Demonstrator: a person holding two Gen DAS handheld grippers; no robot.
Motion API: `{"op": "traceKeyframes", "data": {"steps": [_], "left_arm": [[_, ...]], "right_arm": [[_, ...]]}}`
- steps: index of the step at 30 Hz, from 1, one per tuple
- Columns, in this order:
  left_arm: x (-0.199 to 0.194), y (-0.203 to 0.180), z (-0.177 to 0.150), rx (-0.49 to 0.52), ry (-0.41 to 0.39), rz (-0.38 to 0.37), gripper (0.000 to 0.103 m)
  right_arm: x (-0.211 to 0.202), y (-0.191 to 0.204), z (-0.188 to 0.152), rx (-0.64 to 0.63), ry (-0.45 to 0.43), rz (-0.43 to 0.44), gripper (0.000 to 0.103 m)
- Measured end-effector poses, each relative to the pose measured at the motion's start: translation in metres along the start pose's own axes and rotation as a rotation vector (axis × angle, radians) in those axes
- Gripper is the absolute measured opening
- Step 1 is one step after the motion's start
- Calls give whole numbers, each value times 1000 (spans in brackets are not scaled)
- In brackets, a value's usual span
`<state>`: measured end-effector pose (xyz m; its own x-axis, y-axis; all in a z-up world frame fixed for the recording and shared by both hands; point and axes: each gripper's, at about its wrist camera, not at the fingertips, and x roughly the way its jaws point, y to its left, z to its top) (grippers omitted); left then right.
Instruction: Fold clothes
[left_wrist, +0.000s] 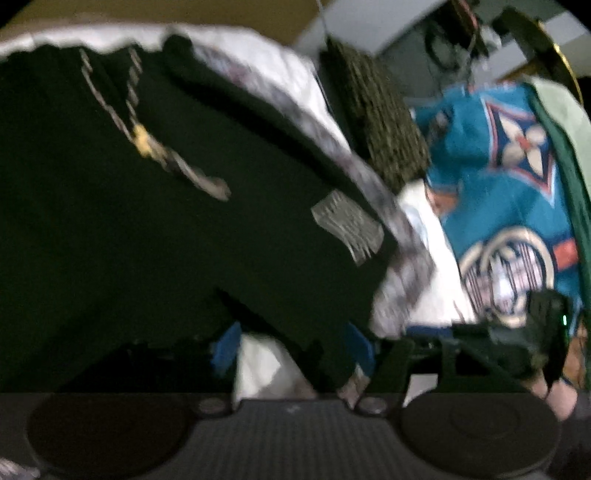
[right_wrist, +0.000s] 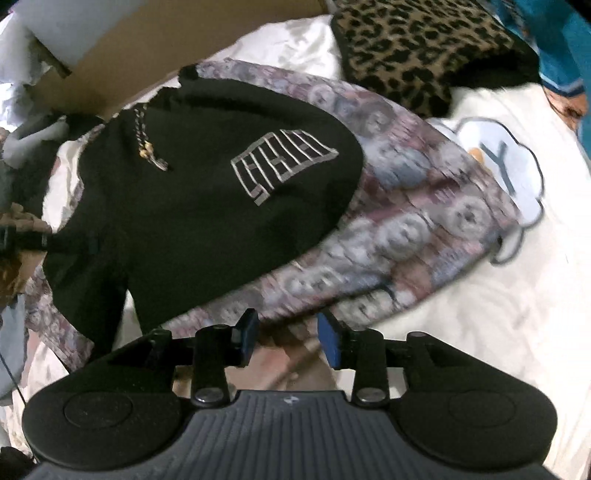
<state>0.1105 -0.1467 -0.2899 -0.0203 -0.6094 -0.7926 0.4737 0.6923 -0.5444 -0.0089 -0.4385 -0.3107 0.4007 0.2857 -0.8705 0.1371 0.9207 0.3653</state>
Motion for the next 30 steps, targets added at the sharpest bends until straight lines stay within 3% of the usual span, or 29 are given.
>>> {"op": "traceKeyframes", "data": {"steps": [10, 15, 18, 19, 20, 22, 26, 30], "left_arm": [[47, -20, -30, 45, 135, -88, 72], [64, -28, -39, 66, 145, -126, 74], [75, -35, -43, 127, 146, -111, 62], [78, -37, -45, 144, 158, -112, 53], [80, -39, -47, 158, 164, -112, 42], [80, -41, -51, 175, 162, -113, 24], [70, -29, -49, 69, 136, -192, 14], [55, -13, -41, -71, 104, -281, 10]], "right_arm": [[8, -16, -16, 68, 19, 28, 43], [15, -19, -15, 129, 2, 78, 46], [14, -20, -12, 159, -38, 94, 45], [12, -22, -11, 166, -46, 97, 35], [10, -23, -10, 171, -55, 104, 15], [6, -24, -8, 177, -70, 112, 0], [-5, -24, -5, 176, -107, 126, 0], [-15, -22, -4, 163, -121, 127, 0]]}}
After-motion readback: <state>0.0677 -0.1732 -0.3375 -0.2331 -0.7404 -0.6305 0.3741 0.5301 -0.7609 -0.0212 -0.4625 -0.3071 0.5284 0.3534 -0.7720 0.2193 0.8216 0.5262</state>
